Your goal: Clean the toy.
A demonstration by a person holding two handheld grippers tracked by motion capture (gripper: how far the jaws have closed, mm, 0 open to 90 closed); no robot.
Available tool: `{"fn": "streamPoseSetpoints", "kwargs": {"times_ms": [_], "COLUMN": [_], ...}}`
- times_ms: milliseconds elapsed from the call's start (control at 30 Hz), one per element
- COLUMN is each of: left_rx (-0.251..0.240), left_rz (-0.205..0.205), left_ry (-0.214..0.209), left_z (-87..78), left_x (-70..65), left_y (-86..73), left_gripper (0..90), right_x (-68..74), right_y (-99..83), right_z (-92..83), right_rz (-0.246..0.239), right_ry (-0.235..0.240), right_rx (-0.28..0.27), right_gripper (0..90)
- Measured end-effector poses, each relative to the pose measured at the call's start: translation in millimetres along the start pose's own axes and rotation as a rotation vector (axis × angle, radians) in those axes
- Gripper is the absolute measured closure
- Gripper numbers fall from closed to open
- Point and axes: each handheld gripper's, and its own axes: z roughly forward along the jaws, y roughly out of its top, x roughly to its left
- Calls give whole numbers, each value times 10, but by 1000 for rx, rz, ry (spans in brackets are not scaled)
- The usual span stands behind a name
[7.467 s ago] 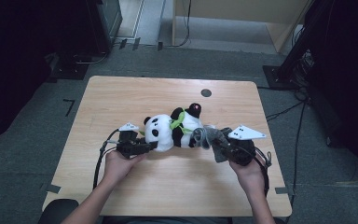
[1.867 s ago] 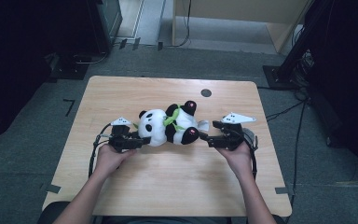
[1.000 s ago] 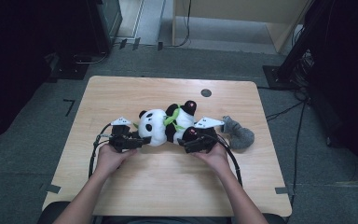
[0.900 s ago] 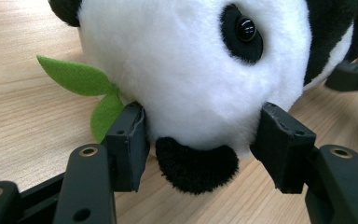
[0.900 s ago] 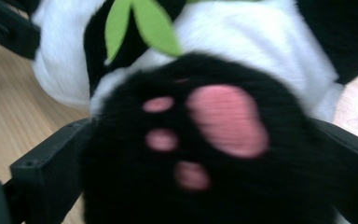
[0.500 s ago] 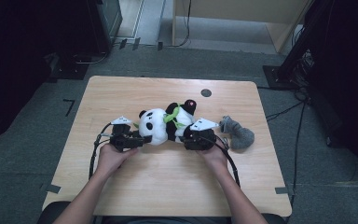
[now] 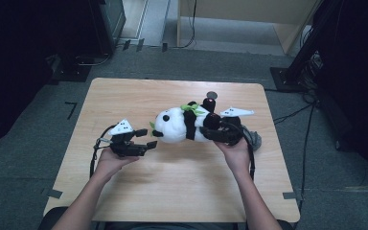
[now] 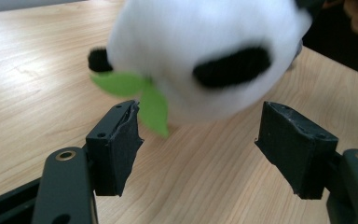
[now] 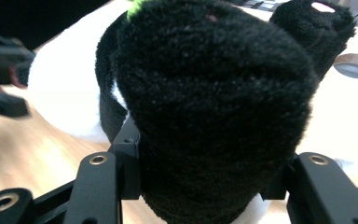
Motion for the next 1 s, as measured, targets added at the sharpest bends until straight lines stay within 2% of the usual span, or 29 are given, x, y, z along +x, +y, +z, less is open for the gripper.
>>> {"fn": "streamPoseSetpoints", "kwargs": {"times_ms": [133,200,333,400,433,600,700,767,867,1000], "left_rx": [-43,-69,-98,-118,-125,-122,-90,-49,-26,-30], "left_rz": [21,21,46,54,62,75,42,38,50,12], "left_ry": [-15,-41,-53,-57,-57,-68,-66,-57,-28,-20], "left_z": [-6,-17,-43,-45,-52,-23,29,50,36,4], "left_x": [-39,-35,-52,-62,-72,-98,-80,-86,-118,-104], "left_y": [18,23,26,27,25,11,-7,-20,-2,26], "left_gripper": [270,259,122,0,0,0,0,12,112,245], "right_x": [13,35,104,123,133,181,257,294,303,264], "right_y": [23,28,44,49,51,57,57,53,36,23], "right_z": [-129,-149,-139,-120,-109,-97,-66,-40,-10,-6], "right_rz": [24,34,32,35,33,29,10,0,-10,11], "right_ry": [47,85,150,199,226,249,238,223,202,200], "right_rx": [-14,-12,12,30,43,69,82,98,107,102], "right_gripper": [474,473,473,474,474,475,475,475,473,439]}}
